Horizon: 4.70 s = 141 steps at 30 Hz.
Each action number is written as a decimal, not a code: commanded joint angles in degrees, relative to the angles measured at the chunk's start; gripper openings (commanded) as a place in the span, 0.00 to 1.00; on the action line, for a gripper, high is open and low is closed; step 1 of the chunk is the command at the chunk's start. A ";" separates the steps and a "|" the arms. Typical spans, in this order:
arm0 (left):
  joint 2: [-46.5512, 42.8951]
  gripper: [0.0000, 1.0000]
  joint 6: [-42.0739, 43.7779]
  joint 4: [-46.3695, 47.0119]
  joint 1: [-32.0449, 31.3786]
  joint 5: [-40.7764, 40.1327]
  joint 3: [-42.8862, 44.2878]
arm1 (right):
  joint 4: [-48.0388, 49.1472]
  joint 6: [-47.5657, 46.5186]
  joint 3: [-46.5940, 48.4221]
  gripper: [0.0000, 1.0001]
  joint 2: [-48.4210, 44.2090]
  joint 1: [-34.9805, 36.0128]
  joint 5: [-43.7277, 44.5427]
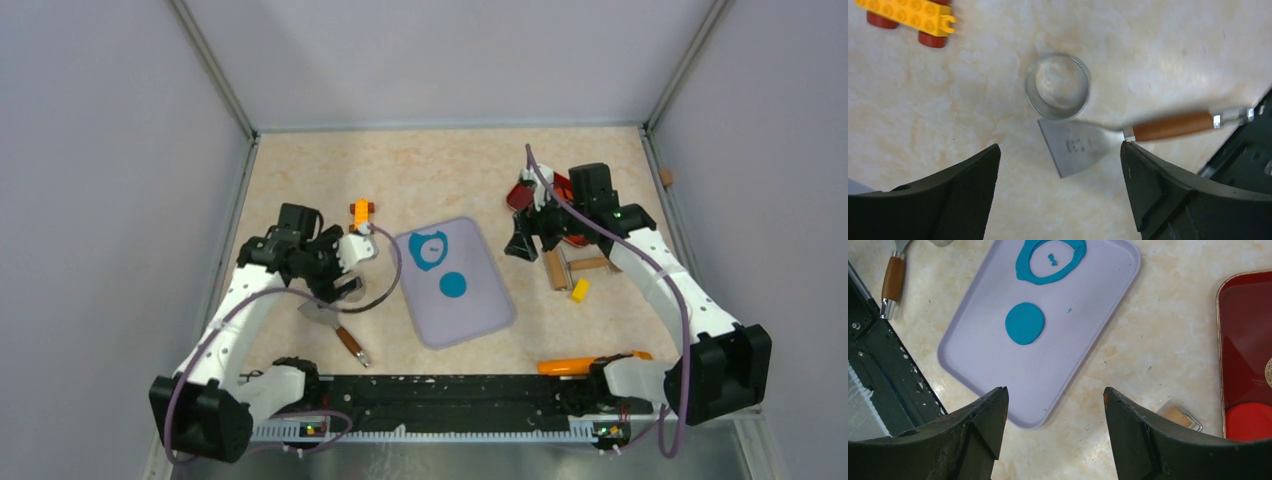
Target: Roll out the dumpling wrappers from the dough
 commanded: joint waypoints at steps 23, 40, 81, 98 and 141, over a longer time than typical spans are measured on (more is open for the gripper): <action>4.57 0.73 67.54 -3.73 2.31 2.11 -22.35 | 3.30 3.06 -2.45 0.72 -0.46 -0.13 -1.13; -5.48 0.00 64.69 -26.22 2.01 7.52 -15.76 | -0.66 1.97 5.44 0.72 3.45 -0.12 -1.42; 24.91 0.00 -25.38 29.12 -23.79 10.41 21.56 | 20.71 37.79 10.34 0.72 21.67 4.38 -23.04; 26.46 0.00 -25.71 29.62 -24.10 9.17 23.00 | 20.47 36.76 9.96 0.57 21.94 5.17 -20.20; 24.58 0.74 -46.19 23.38 -12.75 -0.98 11.96 | 20.74 6.30 -14.56 0.00 14.16 -22.22 -36.60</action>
